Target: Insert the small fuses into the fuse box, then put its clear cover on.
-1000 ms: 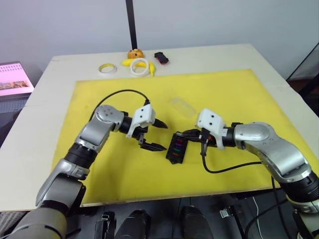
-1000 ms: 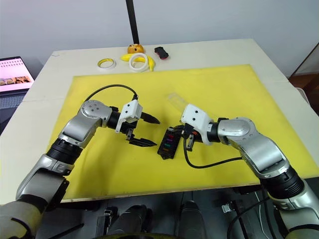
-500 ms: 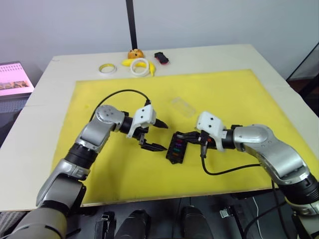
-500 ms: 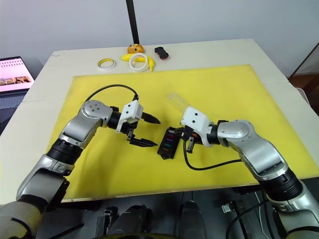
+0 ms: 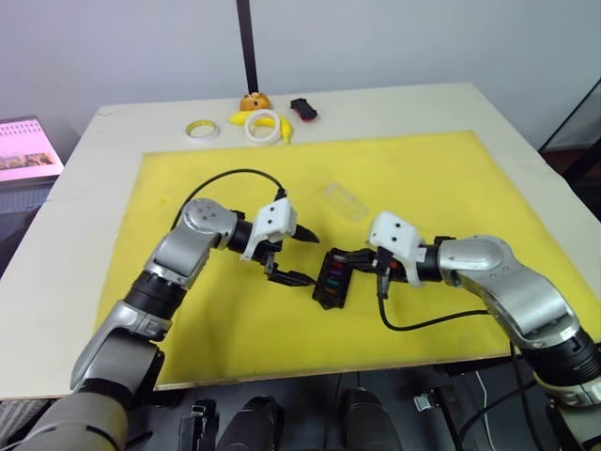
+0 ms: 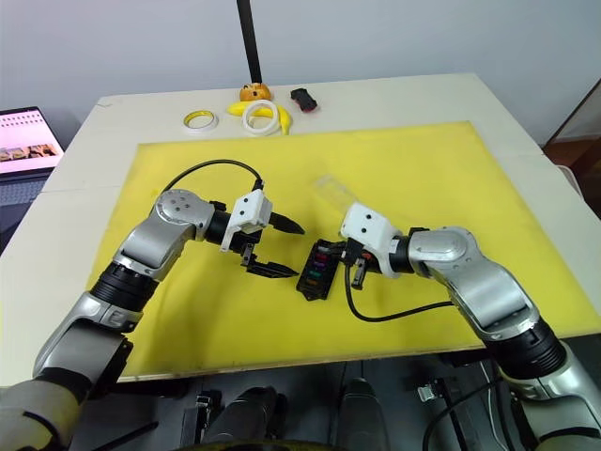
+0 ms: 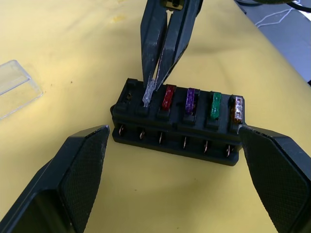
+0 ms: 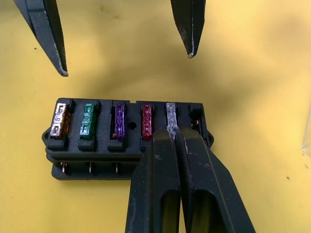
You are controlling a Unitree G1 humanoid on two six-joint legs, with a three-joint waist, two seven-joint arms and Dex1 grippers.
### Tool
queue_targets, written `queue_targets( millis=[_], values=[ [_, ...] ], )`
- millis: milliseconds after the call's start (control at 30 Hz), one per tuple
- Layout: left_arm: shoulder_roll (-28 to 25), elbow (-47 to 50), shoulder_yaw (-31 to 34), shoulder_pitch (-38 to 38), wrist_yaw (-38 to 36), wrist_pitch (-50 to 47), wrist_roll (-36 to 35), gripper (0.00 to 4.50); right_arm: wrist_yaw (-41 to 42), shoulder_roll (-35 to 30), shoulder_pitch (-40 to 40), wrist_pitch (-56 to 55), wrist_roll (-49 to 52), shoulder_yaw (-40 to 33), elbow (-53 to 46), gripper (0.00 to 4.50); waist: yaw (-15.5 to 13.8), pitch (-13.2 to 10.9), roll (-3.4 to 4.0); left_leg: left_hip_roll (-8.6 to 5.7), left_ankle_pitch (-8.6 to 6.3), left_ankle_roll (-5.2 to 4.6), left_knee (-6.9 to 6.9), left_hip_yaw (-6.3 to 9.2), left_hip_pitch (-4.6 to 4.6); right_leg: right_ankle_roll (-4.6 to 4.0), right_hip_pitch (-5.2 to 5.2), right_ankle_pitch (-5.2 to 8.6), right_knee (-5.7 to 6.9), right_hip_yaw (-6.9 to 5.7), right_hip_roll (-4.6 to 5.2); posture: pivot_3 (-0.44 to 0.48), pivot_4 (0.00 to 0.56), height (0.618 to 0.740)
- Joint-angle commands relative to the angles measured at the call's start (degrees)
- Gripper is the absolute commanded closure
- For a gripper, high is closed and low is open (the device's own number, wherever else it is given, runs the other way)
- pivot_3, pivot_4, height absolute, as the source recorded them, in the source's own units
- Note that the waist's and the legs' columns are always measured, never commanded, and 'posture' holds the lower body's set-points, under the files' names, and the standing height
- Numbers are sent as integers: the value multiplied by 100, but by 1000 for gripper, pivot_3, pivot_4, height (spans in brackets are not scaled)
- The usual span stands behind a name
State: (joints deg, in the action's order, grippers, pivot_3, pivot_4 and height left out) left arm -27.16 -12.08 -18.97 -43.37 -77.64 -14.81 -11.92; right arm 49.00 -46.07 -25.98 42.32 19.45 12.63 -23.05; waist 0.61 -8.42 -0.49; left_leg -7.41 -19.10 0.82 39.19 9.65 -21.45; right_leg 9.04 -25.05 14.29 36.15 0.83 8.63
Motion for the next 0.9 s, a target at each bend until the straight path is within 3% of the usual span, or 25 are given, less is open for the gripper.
queue_targets(
  millis=[33, 900],
  values=[
    [-38, 125, 83, -66, -19, 19, -13, 60, 58, -9, -228, 113, 193, -345, -293, 4500, 0, 0, 0, 0, 0, 0, 0, 0, 0, 0, 0, 0, 0, 0, 0, 0, 150, 740],
    [51, 107, 38, -107, 41, 33, 48, 60, 92, 137, -54, -146, -196, 26, 37, 4500, 4, 0, 0, 0, 0, 0, 0, 0, 0, 0, 0, 0, 1, 0, 0, 0, 150, 740]
  ],
)
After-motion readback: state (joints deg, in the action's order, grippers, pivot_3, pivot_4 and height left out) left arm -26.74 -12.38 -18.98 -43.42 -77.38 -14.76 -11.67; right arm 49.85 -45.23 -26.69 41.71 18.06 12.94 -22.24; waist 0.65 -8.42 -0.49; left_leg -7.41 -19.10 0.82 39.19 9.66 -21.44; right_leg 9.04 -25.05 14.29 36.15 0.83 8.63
